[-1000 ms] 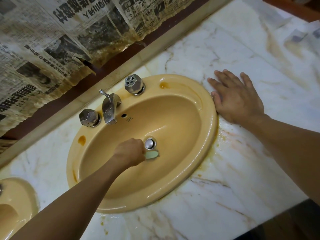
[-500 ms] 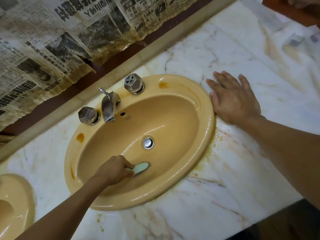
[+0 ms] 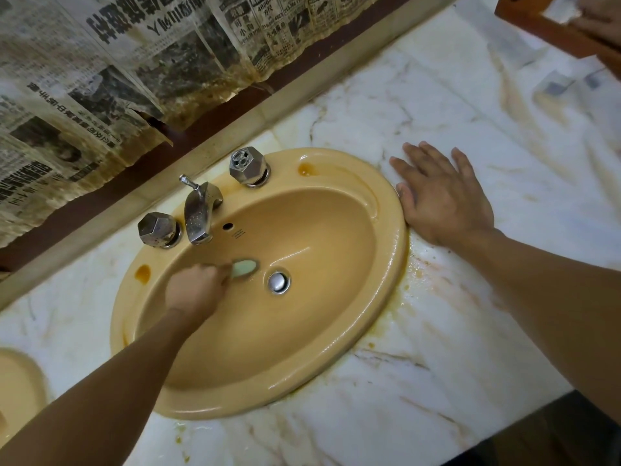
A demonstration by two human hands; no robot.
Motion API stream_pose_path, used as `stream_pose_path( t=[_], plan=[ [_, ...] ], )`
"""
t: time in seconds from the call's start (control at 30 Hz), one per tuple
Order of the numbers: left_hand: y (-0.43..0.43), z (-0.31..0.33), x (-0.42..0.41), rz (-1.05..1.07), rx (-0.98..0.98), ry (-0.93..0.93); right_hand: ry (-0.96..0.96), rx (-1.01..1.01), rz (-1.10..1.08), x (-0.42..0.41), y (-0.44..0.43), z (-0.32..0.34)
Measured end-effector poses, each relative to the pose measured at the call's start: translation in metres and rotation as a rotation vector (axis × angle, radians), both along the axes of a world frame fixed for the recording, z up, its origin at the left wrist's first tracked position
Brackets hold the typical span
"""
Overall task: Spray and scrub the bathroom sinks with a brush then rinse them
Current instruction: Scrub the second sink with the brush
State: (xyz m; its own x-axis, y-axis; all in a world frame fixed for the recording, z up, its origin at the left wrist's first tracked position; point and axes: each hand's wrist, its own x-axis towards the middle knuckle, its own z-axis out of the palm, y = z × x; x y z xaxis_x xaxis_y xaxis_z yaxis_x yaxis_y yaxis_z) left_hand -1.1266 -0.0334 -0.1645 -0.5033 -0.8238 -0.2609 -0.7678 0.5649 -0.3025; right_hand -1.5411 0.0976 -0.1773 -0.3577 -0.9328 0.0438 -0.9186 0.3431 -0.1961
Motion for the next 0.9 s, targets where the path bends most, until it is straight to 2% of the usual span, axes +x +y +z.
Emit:
stream_pose_path(
  t=[0.1, 0.2, 0.37, 0.47, 0.6, 0.77, 0.9],
  plan=[
    [-0.015, 0.008, 0.006, -0.176, -0.222, 0.216, -0.002, -0.01, -0.001, 0.0, -0.001, -0.001],
    [-0.014, 0.006, 0.012, -0.204, -0.426, 0.435, 0.001, -0.019, -0.008, -0.001, 0.0, -0.002],
    [-0.016, 0.001, 0.028, -0.281, -0.451, 0.427, 0.005, -0.022, 0.001, 0.001, -0.001, -0.002],
    [-0.021, 0.008, 0.017, -0.224, -0.547, 0.464, 0.005, -0.026, -0.003, 0.0, 0.001, -0.004],
    [-0.009, 0.001, 0.008, -0.259, -0.406, 0.454, 0.008, -0.026, 0.004, -0.001, 0.0, -0.002],
    [-0.011, -0.002, -0.003, -0.042, -0.622, 0.58, 0.006, -0.016, -0.005, -0.001, 0.0, -0.003],
    [-0.001, -0.003, -0.01, -0.005, -0.508, 0.588, 0.0, -0.01, -0.002, -0.001, 0.0, 0.0]
  ],
)
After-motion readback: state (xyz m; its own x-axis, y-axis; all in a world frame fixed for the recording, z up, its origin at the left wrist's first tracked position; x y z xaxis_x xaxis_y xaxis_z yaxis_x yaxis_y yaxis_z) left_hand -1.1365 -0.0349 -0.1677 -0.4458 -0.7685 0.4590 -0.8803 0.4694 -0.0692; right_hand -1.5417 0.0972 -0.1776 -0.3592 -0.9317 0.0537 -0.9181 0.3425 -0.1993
